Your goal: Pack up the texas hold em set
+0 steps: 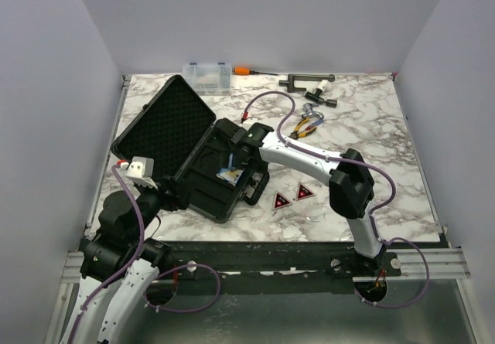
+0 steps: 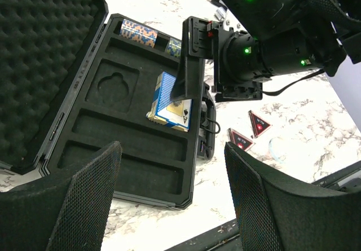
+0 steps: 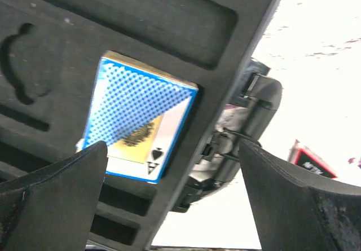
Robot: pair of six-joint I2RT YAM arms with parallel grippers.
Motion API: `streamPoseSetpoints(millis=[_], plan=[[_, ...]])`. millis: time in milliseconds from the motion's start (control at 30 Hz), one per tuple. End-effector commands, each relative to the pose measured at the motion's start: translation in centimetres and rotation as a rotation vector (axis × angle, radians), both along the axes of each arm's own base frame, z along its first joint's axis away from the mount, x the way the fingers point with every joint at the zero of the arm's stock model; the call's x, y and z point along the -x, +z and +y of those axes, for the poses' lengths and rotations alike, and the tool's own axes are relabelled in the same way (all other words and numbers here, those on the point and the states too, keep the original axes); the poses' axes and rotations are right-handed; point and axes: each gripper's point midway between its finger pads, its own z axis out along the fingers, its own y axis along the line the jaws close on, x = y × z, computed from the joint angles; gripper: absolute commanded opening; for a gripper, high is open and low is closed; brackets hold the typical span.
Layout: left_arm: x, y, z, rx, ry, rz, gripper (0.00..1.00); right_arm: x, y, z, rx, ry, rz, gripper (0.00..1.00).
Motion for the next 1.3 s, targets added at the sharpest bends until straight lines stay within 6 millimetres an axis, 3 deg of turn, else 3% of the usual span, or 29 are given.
streamPoseSetpoints(millis=[0, 100, 167, 300, 433, 633, 733, 900, 1100, 1267], plan=[[-0.4, -0.8, 0.3, -0.03, 0.017, 0.022, 0.74, 0.6, 1.5, -2.9, 0.132, 0.079, -0.008, 0.97], [-0.5, -0.9, 0.3, -0.031, 0.017, 0.028, 0.74, 0.6, 2.0, -1.4, 0.064, 0.146, -0.023, 0.82], [-0.5, -0.9, 0.3, -0.033, 0.018, 0.029, 0.74, 0.6, 2.5, 1.0, -0.039, 0.23, -0.034, 0.7], [-0.6, -1.0, 0.3, -0.034, 0.021, 0.033, 0.74, 0.4, 3.8, 4.0, -0.182, 0.29, -0.067, 0.38], [-0.6, -1.1, 0.2, -0.033, 0.018, 0.039, 0.74, -0.6, 4.2, 5.8, -0.22, 0.292, -0.093, 0.25], [-0.7, -1.2, 0.2, -0.035, 0.019, 0.043, 0.74, -2.0, 1.7, 7.6, -0.194, 0.281, -0.07, 0.18], [-0.7, -1.3, 0.2, -0.036, 0.018, 0.045, 0.74, -2.3, 0.3, 7.4, -0.161, 0.264, -0.059, 0.18], [-0.8, -1.4, 0.1, -0.038, 0.017, 0.052, 0.74, -1.8, -2.3, 5.4, -0.084, 0.239, -0.03, 0.17], [-0.9, -1.5, 0.1, -0.042, 0.017, 0.06, 0.74, 0.5, -5.4, 2.1, -0.025, 0.218, 0.029, 0.15], [-0.9, -1.6, 0.1, -0.045, 0.017, 0.067, 0.74, 1.8, -6.5, 0.5, -0.04, 0.203, 0.031, 0.15]])
